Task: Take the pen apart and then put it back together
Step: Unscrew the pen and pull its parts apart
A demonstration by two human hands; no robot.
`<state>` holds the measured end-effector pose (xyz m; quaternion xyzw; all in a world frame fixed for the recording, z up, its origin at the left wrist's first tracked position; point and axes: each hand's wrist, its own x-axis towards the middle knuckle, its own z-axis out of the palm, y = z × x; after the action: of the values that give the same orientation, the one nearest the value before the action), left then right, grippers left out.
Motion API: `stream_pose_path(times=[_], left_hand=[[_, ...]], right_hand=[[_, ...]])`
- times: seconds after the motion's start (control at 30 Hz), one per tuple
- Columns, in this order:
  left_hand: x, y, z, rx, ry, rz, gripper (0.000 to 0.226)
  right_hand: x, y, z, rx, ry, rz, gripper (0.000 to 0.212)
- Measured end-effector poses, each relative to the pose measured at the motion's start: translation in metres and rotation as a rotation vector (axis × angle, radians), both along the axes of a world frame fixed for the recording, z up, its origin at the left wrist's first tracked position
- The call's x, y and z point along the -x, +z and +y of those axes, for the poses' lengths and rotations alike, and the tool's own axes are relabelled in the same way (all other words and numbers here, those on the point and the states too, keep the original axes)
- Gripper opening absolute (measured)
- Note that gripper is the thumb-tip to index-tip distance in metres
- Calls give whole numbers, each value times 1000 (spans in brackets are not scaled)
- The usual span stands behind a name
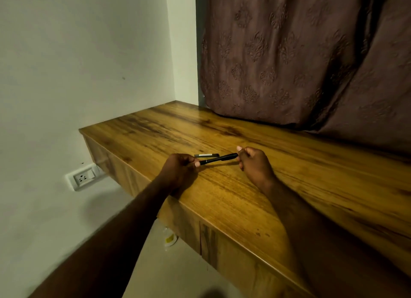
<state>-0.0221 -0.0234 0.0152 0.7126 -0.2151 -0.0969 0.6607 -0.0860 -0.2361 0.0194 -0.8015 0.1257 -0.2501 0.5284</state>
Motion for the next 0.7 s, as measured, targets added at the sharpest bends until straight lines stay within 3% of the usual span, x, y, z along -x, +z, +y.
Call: stream_pose_path(times=[0.13, 0.27, 0.47, 0.7], left_hand=[[-7, -3, -3, -60, 60, -134, 14], [-12, -2, -12, -137, 155, -266, 14], [-14, -18, -16, -100, 166, -324, 12], [-19, -22, -13, -188, 169, -405, 8]], right_hand=[[5, -4, -5, 100, 68, 40, 41], [6, -1, -4, 74, 96, 40, 42], [2, -4, -6, 56, 83, 49, 38], [4, -6, -9, 39, 126, 35, 24]])
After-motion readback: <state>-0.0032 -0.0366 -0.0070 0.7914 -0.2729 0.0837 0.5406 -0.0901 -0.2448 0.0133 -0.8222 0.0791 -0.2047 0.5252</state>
